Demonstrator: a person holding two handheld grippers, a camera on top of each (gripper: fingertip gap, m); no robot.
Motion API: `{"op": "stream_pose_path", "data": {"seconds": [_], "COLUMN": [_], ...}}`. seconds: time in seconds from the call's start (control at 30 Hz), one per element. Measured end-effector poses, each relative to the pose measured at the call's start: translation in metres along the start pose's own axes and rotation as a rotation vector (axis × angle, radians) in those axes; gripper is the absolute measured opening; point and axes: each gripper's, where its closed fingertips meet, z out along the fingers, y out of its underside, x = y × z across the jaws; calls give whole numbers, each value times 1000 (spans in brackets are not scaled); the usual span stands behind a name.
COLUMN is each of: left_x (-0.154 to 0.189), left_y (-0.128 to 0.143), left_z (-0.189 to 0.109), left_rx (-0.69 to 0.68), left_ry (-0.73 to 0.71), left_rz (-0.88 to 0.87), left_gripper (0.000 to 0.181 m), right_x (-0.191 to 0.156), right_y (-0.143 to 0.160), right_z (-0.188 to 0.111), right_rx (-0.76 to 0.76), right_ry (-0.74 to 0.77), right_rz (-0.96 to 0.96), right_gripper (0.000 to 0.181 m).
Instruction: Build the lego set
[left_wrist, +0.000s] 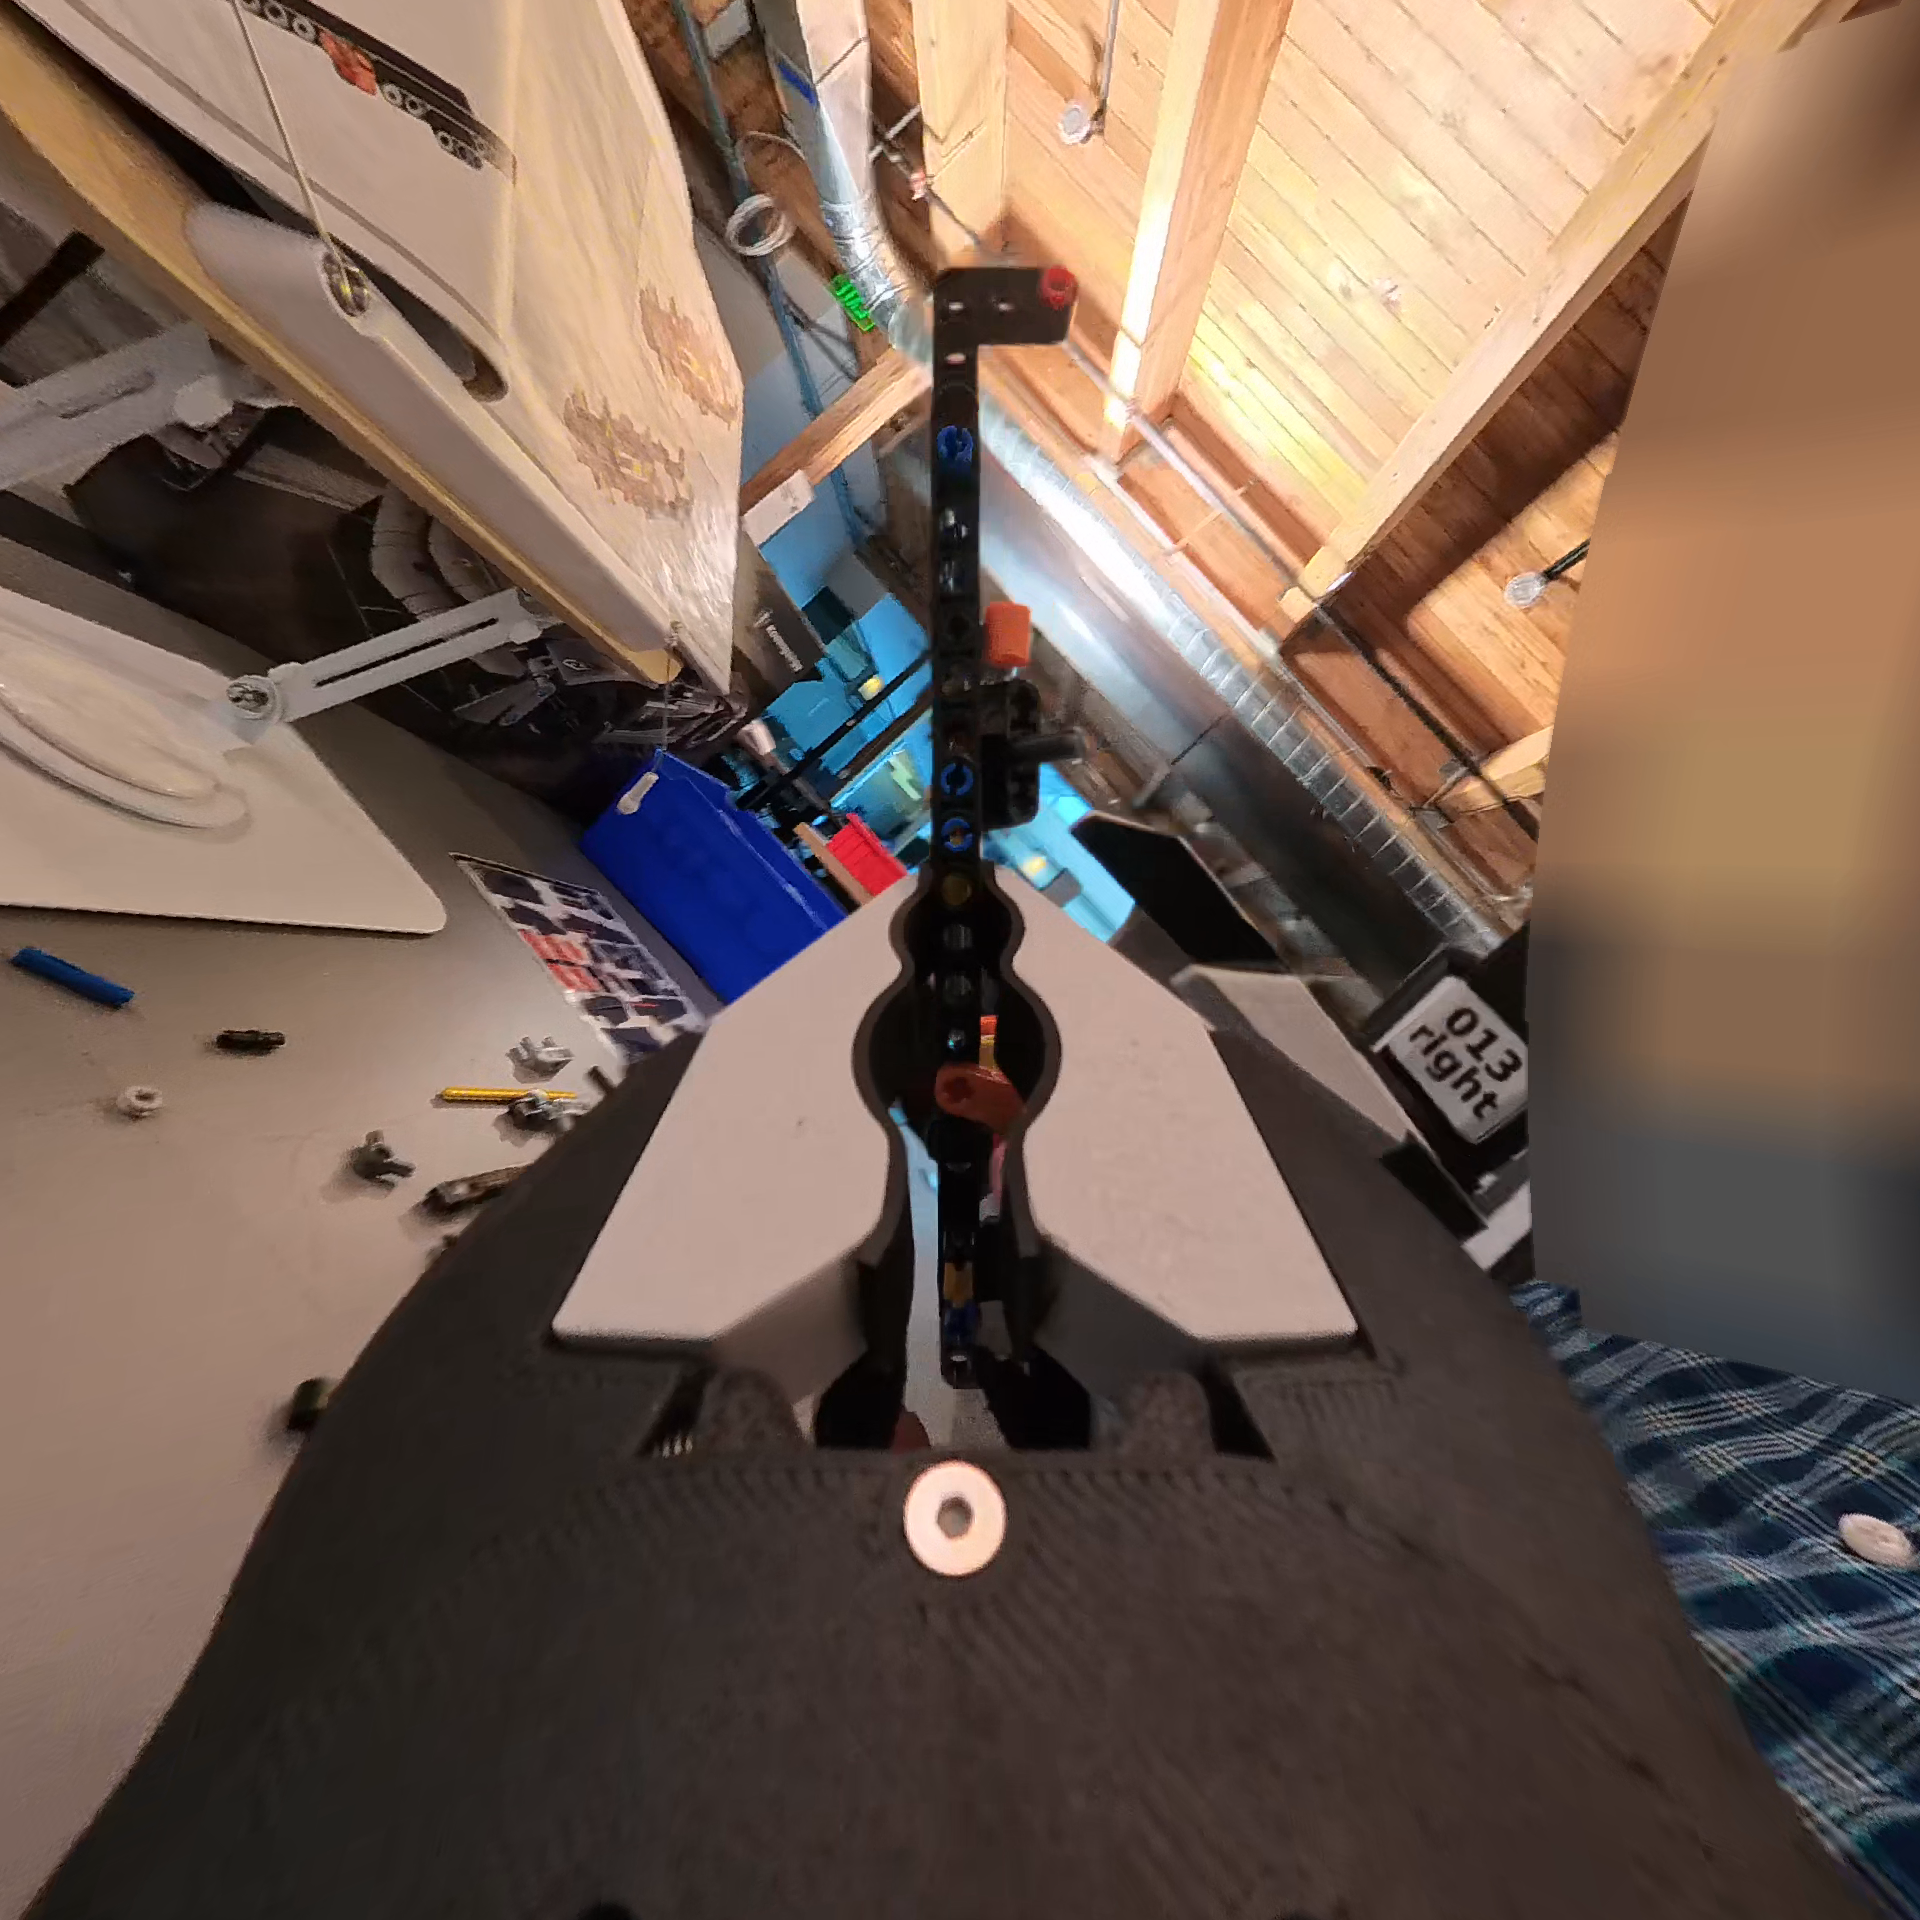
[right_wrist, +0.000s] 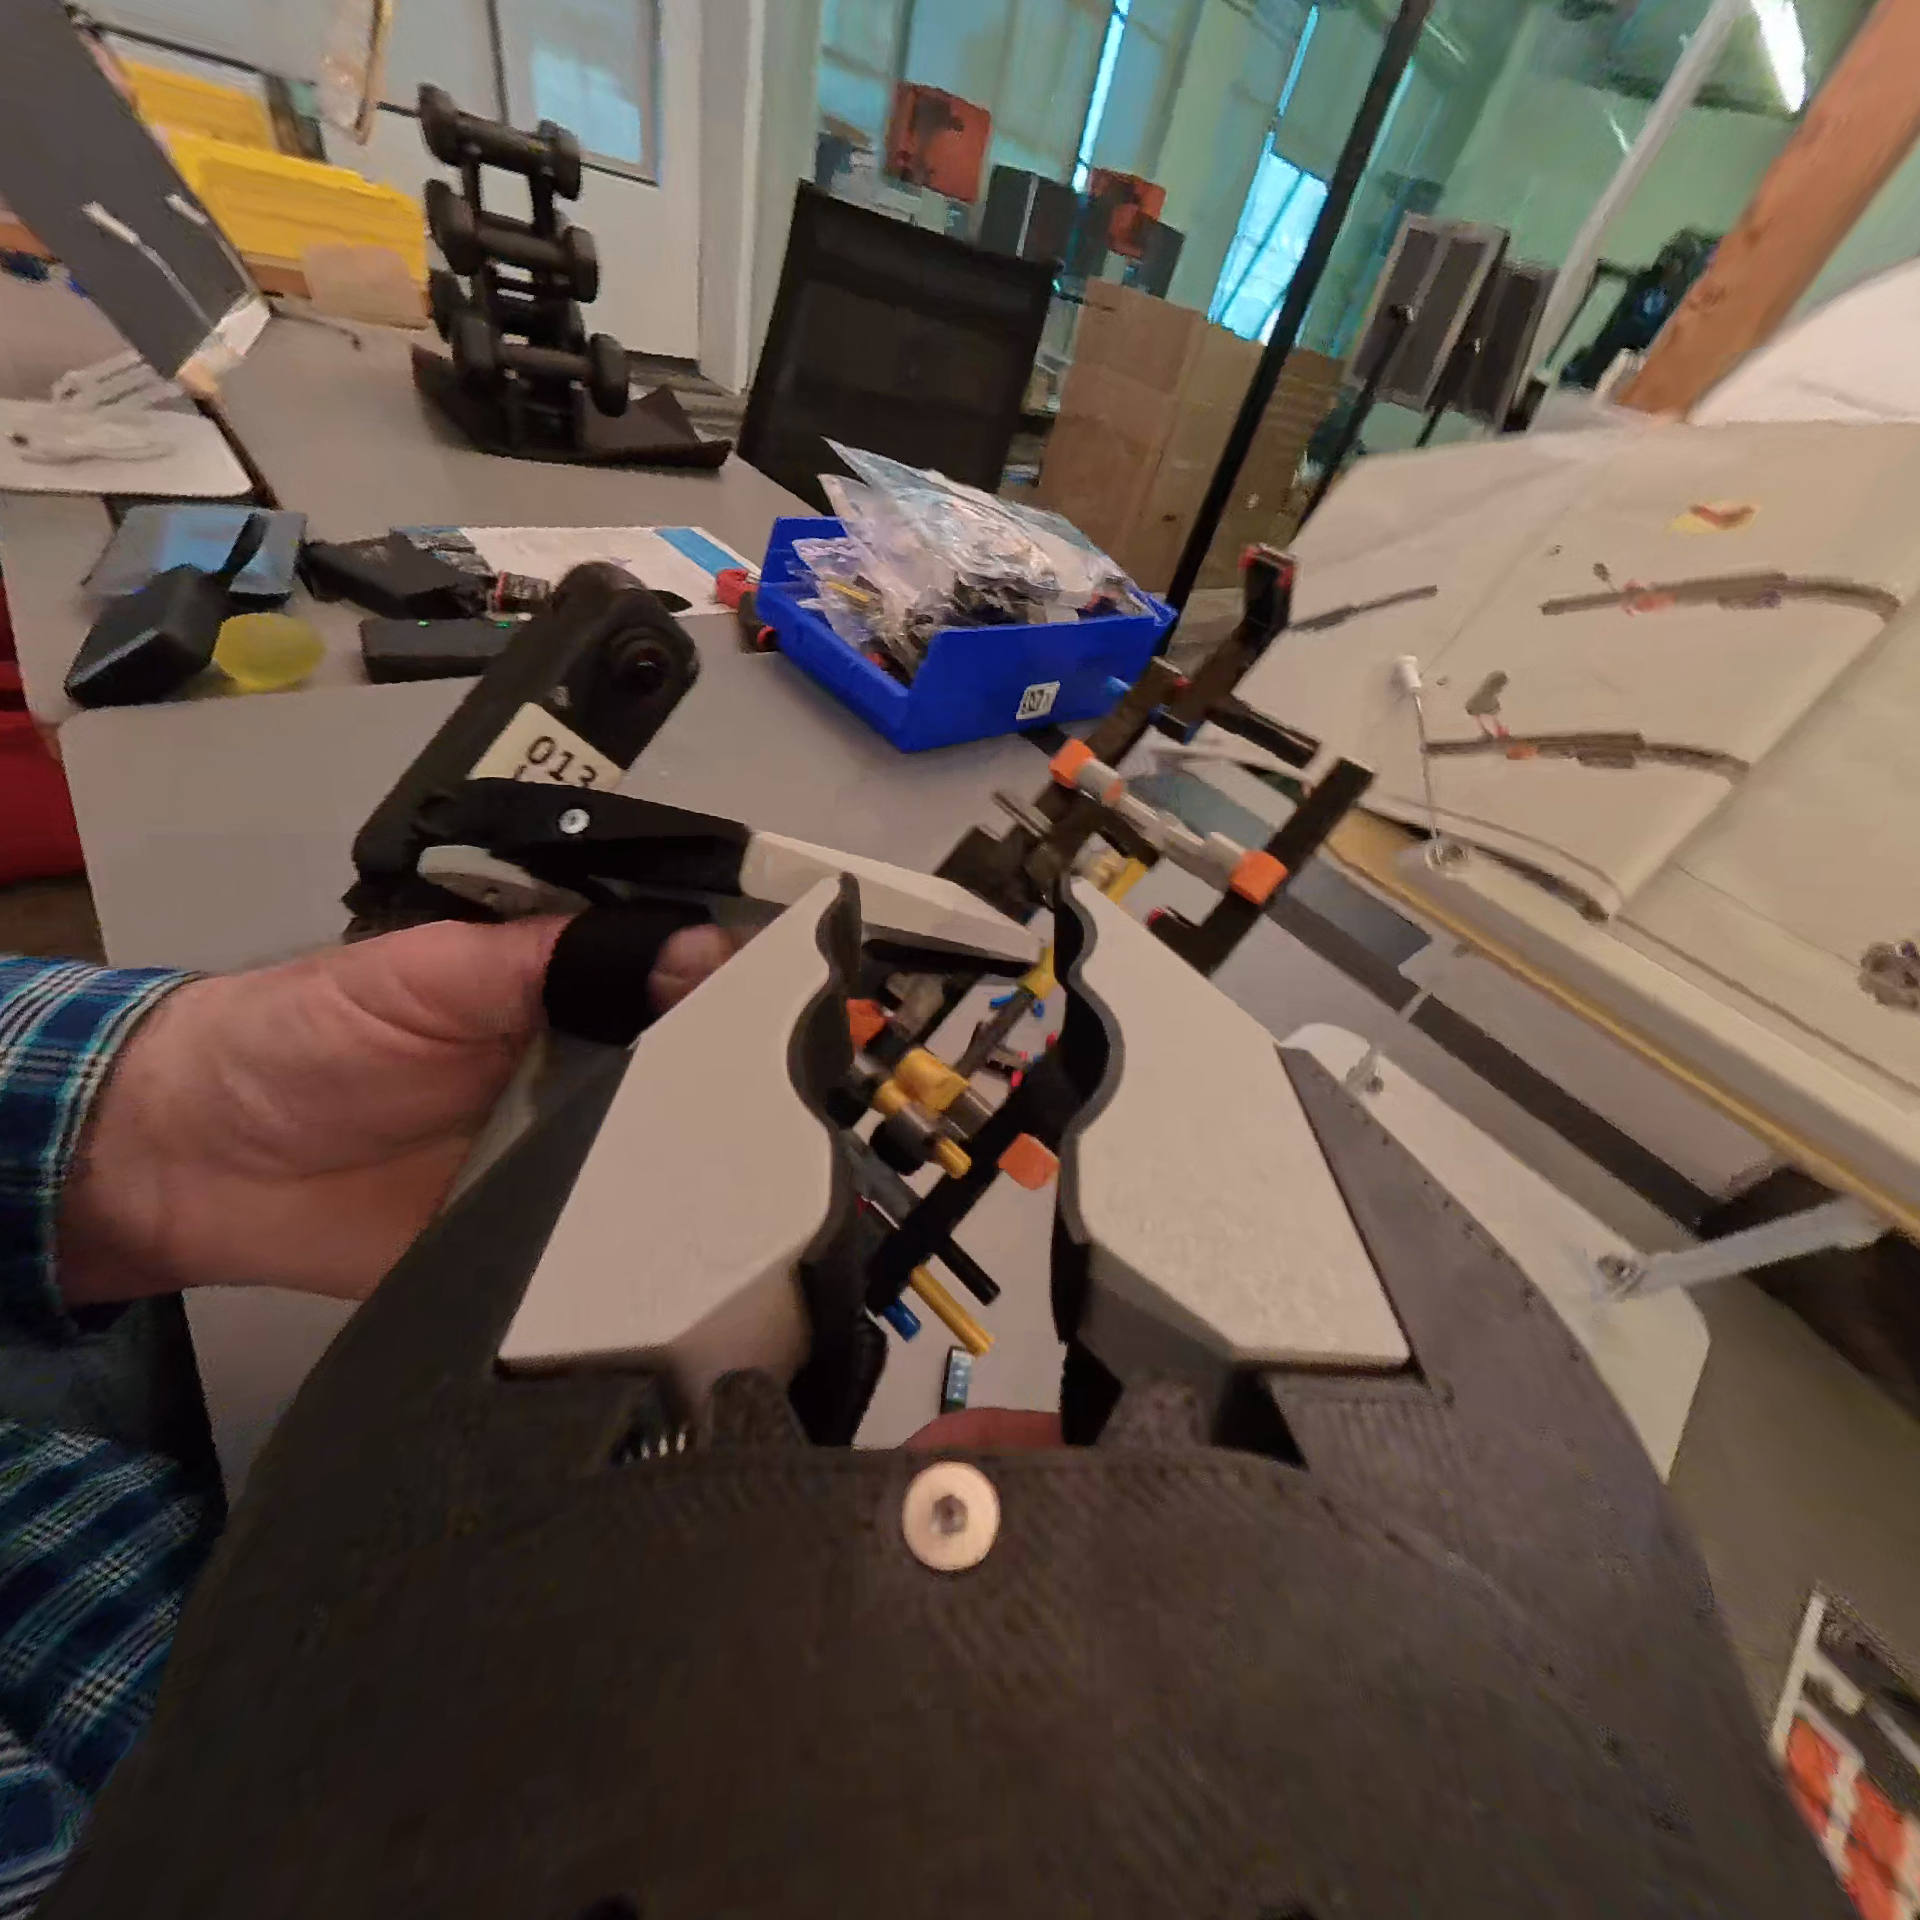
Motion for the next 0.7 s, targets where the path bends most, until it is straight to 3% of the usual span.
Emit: {"op": "stream_pose_path", "data": {"seconds": [0.2, 0.47, 0.7], "left_x": [-14, -17, -16], "left_y": [3, 13, 16], "left_z": [-1, 3, 4], "left_rx": [-47, -95, -113], "left_ry": [-141, -192, -189], "left_rz": [93, 164, 179], "left_gripper": [5, 6, 6], "right_x": [29, -16, -2], "right_y": [24, 6, 11], "right_z": [1, 8, 10], "right_rx": [-57, 4, -39], "right_ry": [50, -80, -33], "right_rz": [119, -108, -69], "right_gripper": [31, 29, 34]}}
